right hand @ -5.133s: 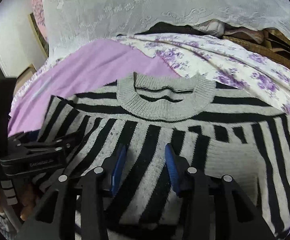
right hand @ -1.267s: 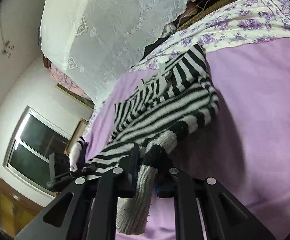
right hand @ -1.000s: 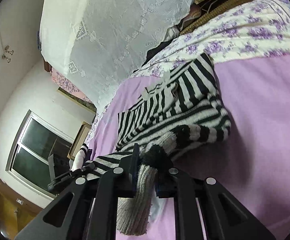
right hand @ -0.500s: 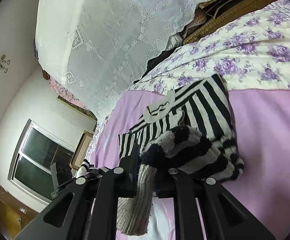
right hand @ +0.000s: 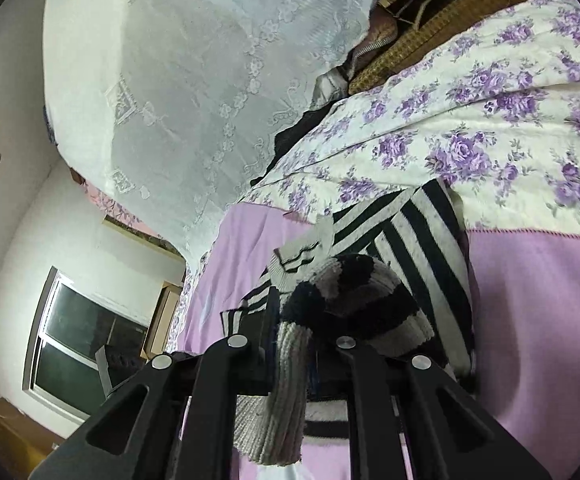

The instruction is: Fold small clothes

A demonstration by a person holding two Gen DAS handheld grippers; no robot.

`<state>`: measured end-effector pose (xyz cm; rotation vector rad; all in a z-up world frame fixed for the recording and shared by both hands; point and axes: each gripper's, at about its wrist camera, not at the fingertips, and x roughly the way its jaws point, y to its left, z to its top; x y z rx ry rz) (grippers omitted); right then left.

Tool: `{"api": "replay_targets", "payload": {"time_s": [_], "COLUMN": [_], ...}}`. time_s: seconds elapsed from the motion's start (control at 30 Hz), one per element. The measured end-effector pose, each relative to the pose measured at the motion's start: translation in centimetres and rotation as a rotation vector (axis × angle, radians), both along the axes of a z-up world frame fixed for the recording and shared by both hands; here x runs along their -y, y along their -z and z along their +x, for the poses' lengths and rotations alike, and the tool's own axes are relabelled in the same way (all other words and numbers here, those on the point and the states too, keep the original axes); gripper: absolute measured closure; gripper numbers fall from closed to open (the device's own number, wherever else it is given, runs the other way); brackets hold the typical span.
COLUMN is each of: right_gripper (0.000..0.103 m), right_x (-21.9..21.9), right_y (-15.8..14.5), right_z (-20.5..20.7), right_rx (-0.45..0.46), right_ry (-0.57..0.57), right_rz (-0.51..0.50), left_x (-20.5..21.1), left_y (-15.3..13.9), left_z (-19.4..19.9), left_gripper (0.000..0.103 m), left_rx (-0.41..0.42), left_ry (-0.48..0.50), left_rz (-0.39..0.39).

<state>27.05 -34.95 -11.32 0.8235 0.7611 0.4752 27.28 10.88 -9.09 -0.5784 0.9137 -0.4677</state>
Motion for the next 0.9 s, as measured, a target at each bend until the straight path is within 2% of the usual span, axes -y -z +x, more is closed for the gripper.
{"api": "replay_targets", "payload": {"time_s": [0.2,0.33,0.47,0.5,0.53,0.57,0.6,0.63,0.67,0.7,0.73,0.77,0.8,0.83,0.9], "right_gripper": [0.091,0.091,0.089,0.083,0.079,0.077,0.075,0.065,0.060,0.054,0.053,0.052,0.051,0.050,0.050], "right_x": [-0.6,-0.7,0.1,0.4,1.0,1.5,2.1,2.5,2.8,2.9,2.7,2.2,2.0,1.6,0.7], "right_y": [1.4,2.6,5.3,6.1,7.2,7.7,8.1,8.0,7.8,7.2,6.7,5.9,5.3,4.4,2.6], "right_z": [3.9,6.0,8.1,8.4,8.7,8.7,8.6,8.3,7.9,7.3,7.0,6.4,5.9,5.3,4.2], "right_rx": [-0.027,-0.047,-0.090,-0.105,-0.126,-0.135,-0.135,-0.128,-0.114,-0.091,-0.079,-0.054,-0.034,-0.006,0.059], "right_ry": [0.020,0.040,0.092,0.097,0.097,0.092,0.087,0.088,0.093,0.096,0.095,0.096,0.105,0.125,0.158], "right_rz": [0.006,0.014,0.052,0.077,0.119,0.160,0.221,0.259,0.277,0.268,0.244,0.189,0.148,0.089,-0.034], "left_x": [-0.6,-0.7,-1.4,-1.7,-2.4,-2.9,-3.3,-3.9,-4.3,-4.5,-4.6,-4.9,-5.2,-5.6,-5.8], "left_y": [2.0,3.4,5.2,6.2,8.1,9.3,9.7,9.9,9.7,9.2,8.9,7.9,7.1,5.7,3.8], "left_z": [2.9,4.5,6.0,6.6,7.7,8.2,8.3,8.2,7.9,7.5,7.2,6.4,5.8,4.8,3.7], "left_gripper": [0.086,0.087,0.084,0.082,0.082,0.082,0.082,0.082,0.079,0.070,0.054,0.044,0.026,0.017,0.016], "left_rx": [-0.029,-0.033,-0.034,-0.058,-0.125,-0.151,-0.156,-0.163,-0.162,-0.149,-0.137,-0.107,-0.079,-0.028,0.042], "left_ry": [-0.043,-0.077,-0.139,-0.165,-0.176,-0.176,-0.176,-0.176,-0.174,-0.176,-0.182,-0.202,-0.220,-0.252,-0.270], "left_rz": [-0.022,-0.006,-0.011,-0.024,-0.079,-0.145,-0.182,-0.232,-0.263,-0.274,-0.272,-0.248,-0.227,-0.183,-0.120]}}
